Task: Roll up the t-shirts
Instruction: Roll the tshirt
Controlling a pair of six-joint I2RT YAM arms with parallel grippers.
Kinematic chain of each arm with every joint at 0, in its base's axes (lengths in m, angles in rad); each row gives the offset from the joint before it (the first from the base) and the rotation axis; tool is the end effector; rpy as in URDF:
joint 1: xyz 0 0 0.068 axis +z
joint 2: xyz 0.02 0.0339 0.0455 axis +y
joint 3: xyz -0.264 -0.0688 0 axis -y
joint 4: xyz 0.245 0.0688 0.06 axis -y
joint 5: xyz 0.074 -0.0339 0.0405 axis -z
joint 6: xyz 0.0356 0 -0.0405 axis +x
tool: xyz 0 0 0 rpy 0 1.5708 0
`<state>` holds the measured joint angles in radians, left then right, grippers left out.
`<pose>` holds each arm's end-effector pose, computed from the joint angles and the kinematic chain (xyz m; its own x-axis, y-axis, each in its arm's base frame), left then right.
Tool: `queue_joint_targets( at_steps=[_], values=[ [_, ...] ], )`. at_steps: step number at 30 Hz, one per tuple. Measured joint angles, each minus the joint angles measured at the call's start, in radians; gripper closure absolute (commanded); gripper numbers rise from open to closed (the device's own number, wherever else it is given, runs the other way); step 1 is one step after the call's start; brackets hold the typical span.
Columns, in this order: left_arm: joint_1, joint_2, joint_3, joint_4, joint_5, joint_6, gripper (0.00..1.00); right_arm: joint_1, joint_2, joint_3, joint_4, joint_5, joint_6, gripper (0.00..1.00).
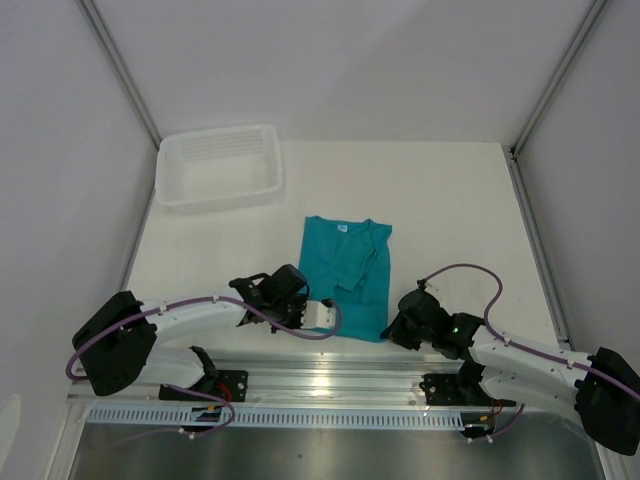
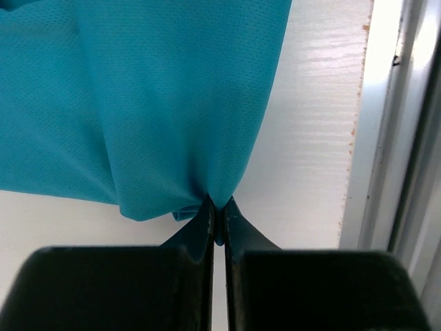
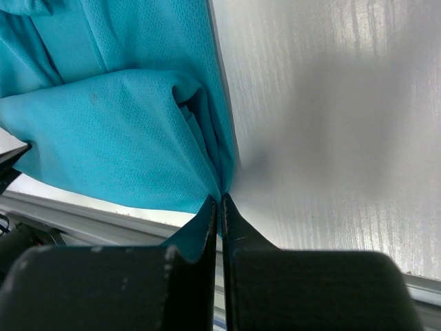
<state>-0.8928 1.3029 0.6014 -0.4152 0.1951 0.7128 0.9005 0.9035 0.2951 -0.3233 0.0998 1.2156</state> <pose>0.1350 -0.1786 0.1579 0.1081 0.8886 -0.4458 0.9870 -0.0423 0.1551 0.1004 0.1210 0.1422 -0.8699 0.4045 -0.2824 0.2092 0.8209 0.5314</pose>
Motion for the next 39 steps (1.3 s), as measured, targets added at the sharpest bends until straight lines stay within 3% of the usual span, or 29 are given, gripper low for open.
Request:
queue_joint_targets(
  at_steps=[14,17,21,24,32,35,39],
  values=[
    [-0.002,-0.135,0.017,-0.211,0.120,-0.026,0.99,-0.019,0.017,0.151,-0.196,-0.177,-0.158,0.97],
    [0.000,-0.147,0.027,-0.239,0.154,-0.032,0.99,-0.019,0.030,0.161,-0.211,-0.200,-0.188,0.80],
    [0.025,-0.148,0.064,-0.275,0.193,-0.043,0.99,-0.019,0.042,0.188,-0.239,-0.212,-0.255,0.66],
    [0.056,-0.122,0.112,-0.302,0.229,-0.060,0.99,-0.019,0.042,0.229,-0.264,-0.202,-0.319,0.61],
    [0.163,-0.018,0.182,-0.355,0.335,-0.077,0.99,-0.014,0.042,0.330,-0.266,-0.183,-0.549,0.60],
    [0.195,0.016,0.207,-0.367,0.369,-0.079,0.99,0.028,0.039,0.338,-0.245,-0.154,-0.660,0.60],
    [0.222,0.053,0.222,-0.382,0.406,-0.084,0.99,0.198,0.014,0.338,-0.183,-0.064,-0.862,0.57]
  ],
)
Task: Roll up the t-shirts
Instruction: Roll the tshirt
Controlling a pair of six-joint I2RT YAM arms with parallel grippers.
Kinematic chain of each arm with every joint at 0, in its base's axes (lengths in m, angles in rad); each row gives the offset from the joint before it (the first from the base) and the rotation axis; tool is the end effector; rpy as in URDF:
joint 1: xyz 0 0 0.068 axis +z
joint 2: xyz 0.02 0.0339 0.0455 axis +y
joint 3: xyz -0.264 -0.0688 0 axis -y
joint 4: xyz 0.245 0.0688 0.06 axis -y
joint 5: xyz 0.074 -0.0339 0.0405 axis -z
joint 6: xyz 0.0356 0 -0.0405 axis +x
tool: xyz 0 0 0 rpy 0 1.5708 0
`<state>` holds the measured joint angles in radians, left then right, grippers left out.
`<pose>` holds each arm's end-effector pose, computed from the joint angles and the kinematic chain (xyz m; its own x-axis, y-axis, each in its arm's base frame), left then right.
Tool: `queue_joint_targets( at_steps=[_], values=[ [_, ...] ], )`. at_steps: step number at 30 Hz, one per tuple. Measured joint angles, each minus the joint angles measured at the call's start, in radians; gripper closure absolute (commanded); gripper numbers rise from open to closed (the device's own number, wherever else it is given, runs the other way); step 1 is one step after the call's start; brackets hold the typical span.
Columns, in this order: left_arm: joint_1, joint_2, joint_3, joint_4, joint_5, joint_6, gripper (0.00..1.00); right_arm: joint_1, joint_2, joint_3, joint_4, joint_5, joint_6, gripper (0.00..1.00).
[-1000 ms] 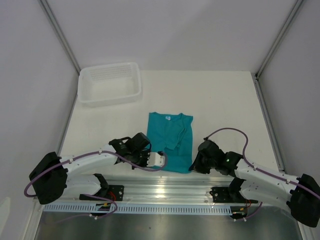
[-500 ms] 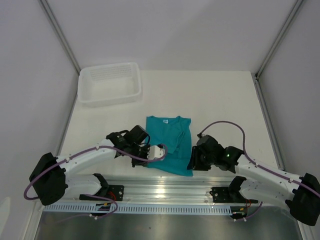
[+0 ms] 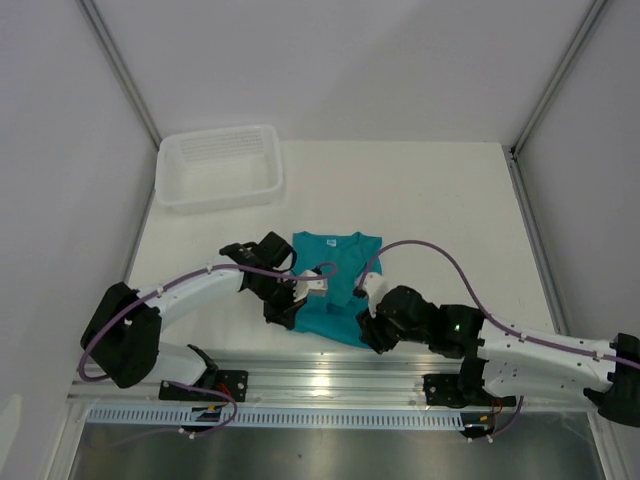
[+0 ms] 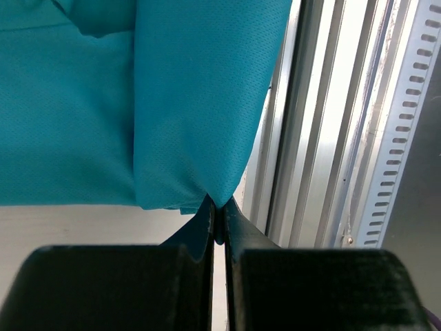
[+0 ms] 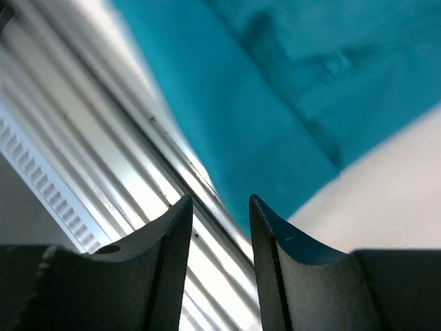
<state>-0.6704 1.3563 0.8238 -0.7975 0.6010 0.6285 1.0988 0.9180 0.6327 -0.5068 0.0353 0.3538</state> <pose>0.1677 -0.1587 0.1984 -0.2522 0.8188 -0.5158 0.9474 0.1003 -0.3040 0.0869 0.1674 0.2338 -0.6081 -0.4297 -0.6676 -0.7123 0.6666 0.2198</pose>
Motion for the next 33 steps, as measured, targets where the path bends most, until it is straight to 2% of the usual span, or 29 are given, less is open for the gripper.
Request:
queue_joint_targets(
  at_steps=[3,5,11,17,27,33],
  values=[
    [0.033,0.030,0.006,-0.011,0.024,-0.001,0.99,0.156,-0.021,-0.005,0.066,0.057,-0.186,0.54],
    [0.052,0.045,0.014,-0.018,0.035,-0.002,0.99,0.217,-0.015,-0.005,0.098,0.080,-0.309,0.53],
    [0.066,0.051,0.017,-0.023,0.054,-0.002,0.99,0.248,0.097,-0.014,0.118,0.094,-0.526,0.50],
    [0.067,0.051,0.017,-0.026,0.060,-0.002,0.99,0.297,0.193,-0.058,0.133,0.167,-0.622,0.49],
    [0.070,0.051,0.017,-0.027,0.062,-0.002,0.99,0.313,0.249,-0.063,0.146,0.252,-0.658,0.48],
    [0.084,0.051,0.017,-0.028,0.063,-0.001,0.99,0.314,0.331,-0.062,0.144,0.256,-0.662,0.52]
  ],
)
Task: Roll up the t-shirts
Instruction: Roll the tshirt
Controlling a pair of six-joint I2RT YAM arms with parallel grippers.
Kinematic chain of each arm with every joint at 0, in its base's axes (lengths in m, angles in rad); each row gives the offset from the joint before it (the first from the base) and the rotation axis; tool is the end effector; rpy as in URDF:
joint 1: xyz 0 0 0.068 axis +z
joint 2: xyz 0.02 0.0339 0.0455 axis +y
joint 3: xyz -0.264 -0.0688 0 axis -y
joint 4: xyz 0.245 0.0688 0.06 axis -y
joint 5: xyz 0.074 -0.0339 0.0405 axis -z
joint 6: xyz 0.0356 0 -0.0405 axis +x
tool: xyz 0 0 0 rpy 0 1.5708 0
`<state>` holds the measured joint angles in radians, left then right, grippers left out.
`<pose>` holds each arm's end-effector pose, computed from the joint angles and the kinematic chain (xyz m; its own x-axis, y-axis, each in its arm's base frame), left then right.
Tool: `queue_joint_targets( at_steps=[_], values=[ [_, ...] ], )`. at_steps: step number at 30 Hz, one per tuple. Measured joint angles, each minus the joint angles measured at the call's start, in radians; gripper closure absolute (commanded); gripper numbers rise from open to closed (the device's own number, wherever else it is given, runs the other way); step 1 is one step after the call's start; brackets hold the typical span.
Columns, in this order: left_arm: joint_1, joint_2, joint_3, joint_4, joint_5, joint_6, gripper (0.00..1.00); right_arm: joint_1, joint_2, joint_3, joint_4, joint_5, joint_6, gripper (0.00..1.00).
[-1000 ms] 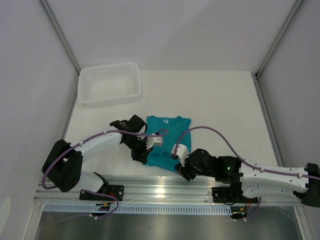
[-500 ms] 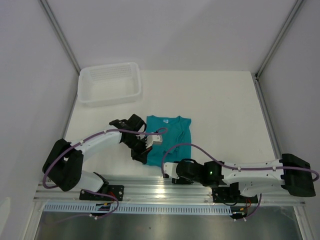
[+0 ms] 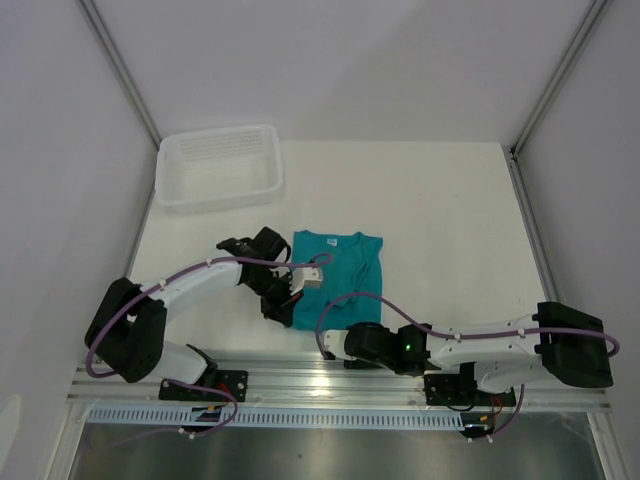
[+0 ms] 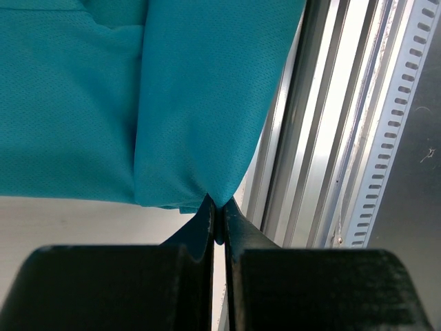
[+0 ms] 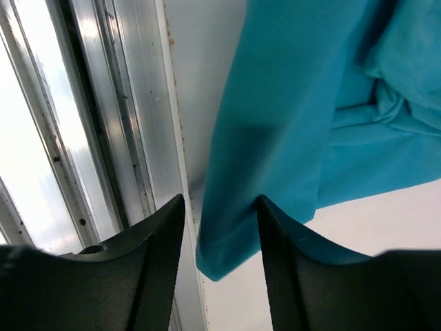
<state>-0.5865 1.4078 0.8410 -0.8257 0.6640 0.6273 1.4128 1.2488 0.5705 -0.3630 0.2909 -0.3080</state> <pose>0.1829 -0.1479 0.1927 -0.3544 0.7905 -0.4996 0.9077 0.1624 -0.3869 0.0446 0.2151 0.1636 0.1505 -0.9013 -0.4063 -0.9210 0.0216 -0.3890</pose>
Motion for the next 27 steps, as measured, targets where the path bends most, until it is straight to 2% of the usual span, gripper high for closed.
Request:
queue_joint_targets(
  at_steps=[1,5,8,13,19,27],
  values=[
    [0.003,0.000,0.000,0.000,0.001,0.000,0.99,0.000,0.012,0.000,-0.003,0.000,0.000,0.55],
    [0.012,0.000,0.000,0.000,0.002,0.000,0.99,-0.001,0.025,0.000,-0.006,0.005,0.000,0.88],
    [0.014,-0.003,0.000,-0.001,0.002,0.000,0.99,-0.006,0.024,0.005,-0.012,0.005,0.013,0.95],
    [0.014,-0.027,-0.002,-0.038,0.008,0.011,0.99,-0.010,0.008,0.044,-0.053,-0.068,0.019,0.98],
    [0.016,-0.058,-0.013,-0.106,0.026,0.037,0.99,-0.035,-0.061,0.077,-0.100,-0.244,0.015,1.00],
    [0.038,-0.028,-0.010,-0.151,0.040,0.053,0.99,-0.214,-0.090,0.110,-0.158,-0.469,-0.011,0.98]
  ],
)
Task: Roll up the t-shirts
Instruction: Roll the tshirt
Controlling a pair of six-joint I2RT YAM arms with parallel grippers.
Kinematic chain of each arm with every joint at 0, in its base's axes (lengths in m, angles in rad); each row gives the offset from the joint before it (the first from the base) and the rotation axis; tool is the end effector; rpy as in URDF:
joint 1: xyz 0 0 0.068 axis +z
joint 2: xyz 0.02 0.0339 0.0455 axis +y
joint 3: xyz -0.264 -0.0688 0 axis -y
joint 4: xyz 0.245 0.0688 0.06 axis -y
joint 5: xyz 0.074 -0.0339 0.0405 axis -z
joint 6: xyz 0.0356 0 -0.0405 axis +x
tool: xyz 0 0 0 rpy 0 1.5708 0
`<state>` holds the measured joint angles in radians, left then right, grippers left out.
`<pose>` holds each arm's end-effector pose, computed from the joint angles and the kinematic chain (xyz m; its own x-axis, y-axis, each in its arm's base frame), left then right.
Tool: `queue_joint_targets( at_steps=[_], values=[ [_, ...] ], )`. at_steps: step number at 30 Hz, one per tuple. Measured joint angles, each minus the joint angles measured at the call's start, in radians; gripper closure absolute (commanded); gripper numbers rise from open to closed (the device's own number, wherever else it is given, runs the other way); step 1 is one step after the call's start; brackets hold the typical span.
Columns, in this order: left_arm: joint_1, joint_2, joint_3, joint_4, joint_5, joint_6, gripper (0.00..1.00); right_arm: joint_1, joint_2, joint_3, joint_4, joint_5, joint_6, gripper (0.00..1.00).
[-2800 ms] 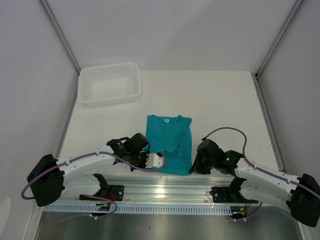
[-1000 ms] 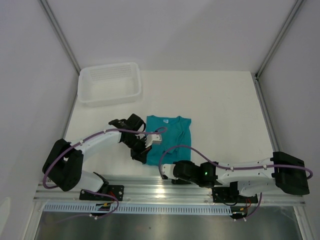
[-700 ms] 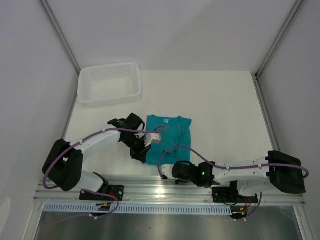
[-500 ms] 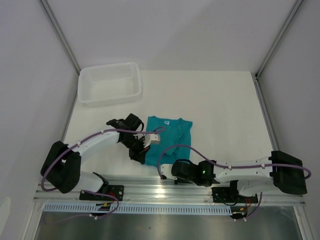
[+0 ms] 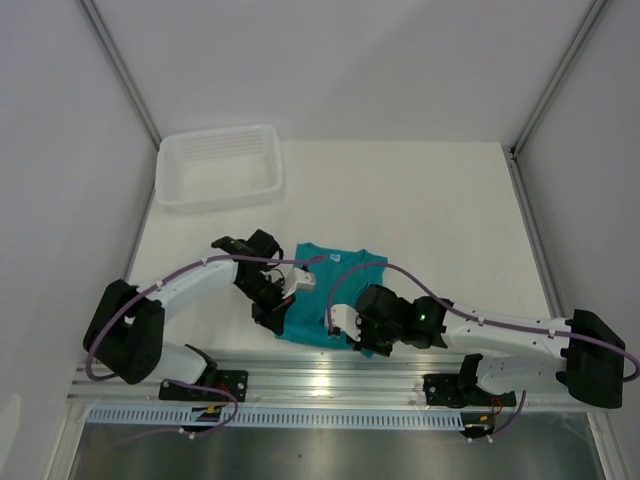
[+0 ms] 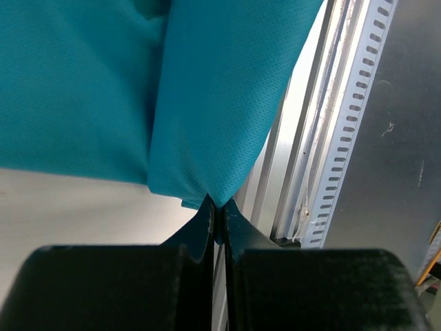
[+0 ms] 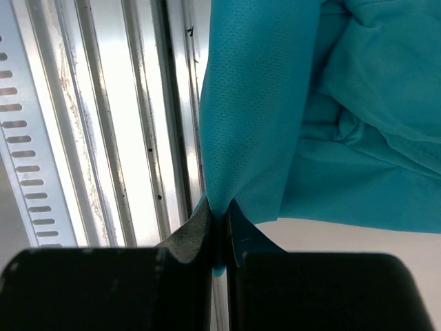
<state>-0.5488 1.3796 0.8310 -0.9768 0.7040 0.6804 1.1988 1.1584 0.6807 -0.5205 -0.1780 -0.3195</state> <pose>0.1712 -0.1317 0.1951 -0.3966 0.8046 -0.4421 0.8647 0.1658 -0.4741 0.0735 0.2058 0.2044 0.0089 -0.8277 -0.5611 -0.9995 0.0088 -0.0289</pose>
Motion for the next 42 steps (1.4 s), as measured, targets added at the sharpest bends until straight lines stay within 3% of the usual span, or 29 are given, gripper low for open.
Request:
queue_joint_targets(
  at_steps=[13,15,17,24,32,38,42],
  values=[
    [0.067,0.183,0.161,-0.002,-0.002,-0.011,0.96,-0.197,0.149,0.108,-0.090,-0.165,-0.080,0.89],
    [0.070,0.210,0.180,-0.002,-0.003,-0.013,0.95,-0.215,0.168,0.116,-0.097,-0.171,-0.085,0.84],
    [0.073,0.232,0.192,-0.002,-0.007,-0.019,0.94,-0.230,0.183,0.120,-0.098,-0.170,-0.085,0.73],
    [0.101,0.285,0.231,-0.005,-0.017,-0.028,0.94,-0.301,0.195,0.133,-0.084,-0.099,-0.065,0.66],
    [0.116,0.351,0.262,-0.003,-0.016,-0.047,0.88,-0.364,0.188,0.135,-0.053,-0.037,-0.021,0.65],
    [0.152,0.378,0.270,0.004,-0.008,-0.072,0.98,-0.379,0.149,0.135,-0.029,0.032,0.054,0.60],
    [0.171,0.390,0.271,0.015,-0.008,-0.084,0.99,-0.382,0.042,0.137,-0.011,0.088,0.126,0.58]
  ],
)
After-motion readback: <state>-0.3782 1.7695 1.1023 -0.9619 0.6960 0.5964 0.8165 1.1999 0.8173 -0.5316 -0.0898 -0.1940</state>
